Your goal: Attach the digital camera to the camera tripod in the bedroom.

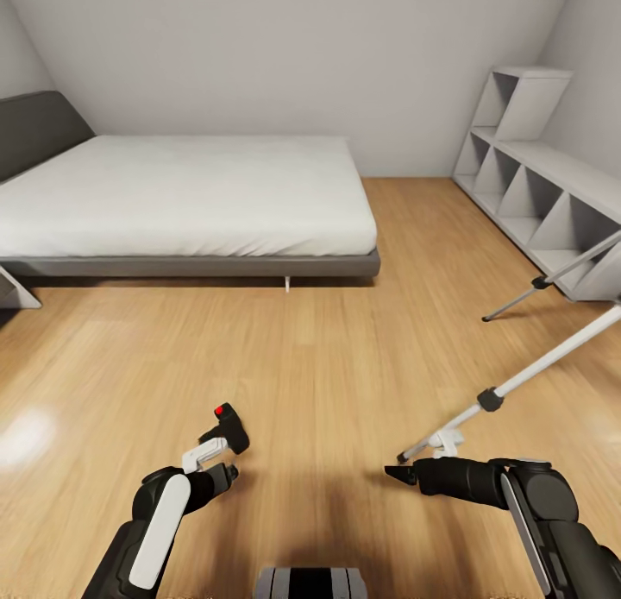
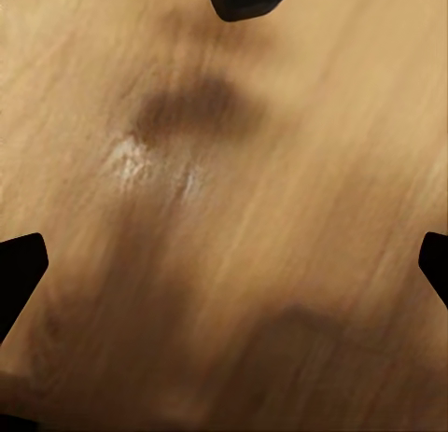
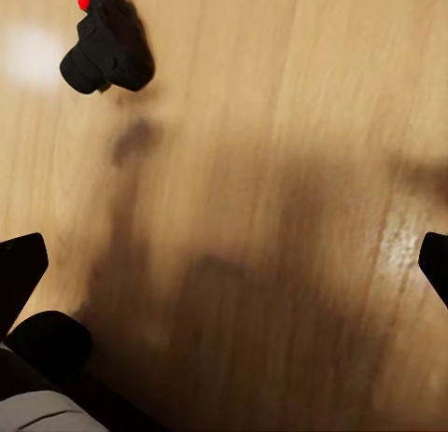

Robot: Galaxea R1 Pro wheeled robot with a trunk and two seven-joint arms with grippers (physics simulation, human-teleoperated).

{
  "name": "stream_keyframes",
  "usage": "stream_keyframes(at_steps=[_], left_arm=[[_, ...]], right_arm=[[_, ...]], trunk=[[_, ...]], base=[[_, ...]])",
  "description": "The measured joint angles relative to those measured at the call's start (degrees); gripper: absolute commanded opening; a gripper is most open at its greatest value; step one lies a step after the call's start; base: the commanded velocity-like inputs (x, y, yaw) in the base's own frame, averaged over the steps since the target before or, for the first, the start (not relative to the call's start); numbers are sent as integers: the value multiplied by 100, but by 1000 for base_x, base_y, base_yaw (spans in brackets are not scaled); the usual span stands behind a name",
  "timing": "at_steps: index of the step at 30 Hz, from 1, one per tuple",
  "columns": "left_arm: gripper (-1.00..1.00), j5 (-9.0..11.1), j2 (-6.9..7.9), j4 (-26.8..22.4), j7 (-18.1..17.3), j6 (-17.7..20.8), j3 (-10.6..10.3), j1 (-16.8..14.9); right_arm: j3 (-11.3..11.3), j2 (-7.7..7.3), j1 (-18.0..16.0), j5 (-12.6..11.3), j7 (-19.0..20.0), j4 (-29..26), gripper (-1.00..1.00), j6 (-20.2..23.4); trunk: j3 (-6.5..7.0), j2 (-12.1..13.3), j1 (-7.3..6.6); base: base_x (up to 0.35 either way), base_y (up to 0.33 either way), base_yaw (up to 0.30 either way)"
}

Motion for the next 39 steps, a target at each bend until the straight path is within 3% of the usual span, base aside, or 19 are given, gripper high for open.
stream_keyframes(at_steps=[16, 23, 31, 35, 39], left_arm=[[100, -20, -77, -15, 19, -29, -22, -3], [100, -32, -87, -16, 19, -24, -201, -4], [100, -38, -87, -18, 20, -24, -283, -4], [100, -36, -87, -18, 21, -28, -291, -4], [100, -35, -87, -18, 21, -26, -295, -4]], right_arm=[[33, -2, 0, 15, -12, -6, 100, 1], [392, 16, 0, 38, -220, -1, 100, 3], [664, 120, -1, 41, -821, -1, 100, 5], [649, 208, -1, 4, -974, -12, 100, 3], [420, 235, -1, -227, -648, -77, 100, -143]], trunk=[[-355, -22, 41], [-510, -31, 59], [-687, -42, 80], [-776, -47, 90], [-865, -52, 100]], base=[[0, 0, 0], [0, 0, 0], [0, 0, 0], [0, 0, 0], [0, 0, 0]])
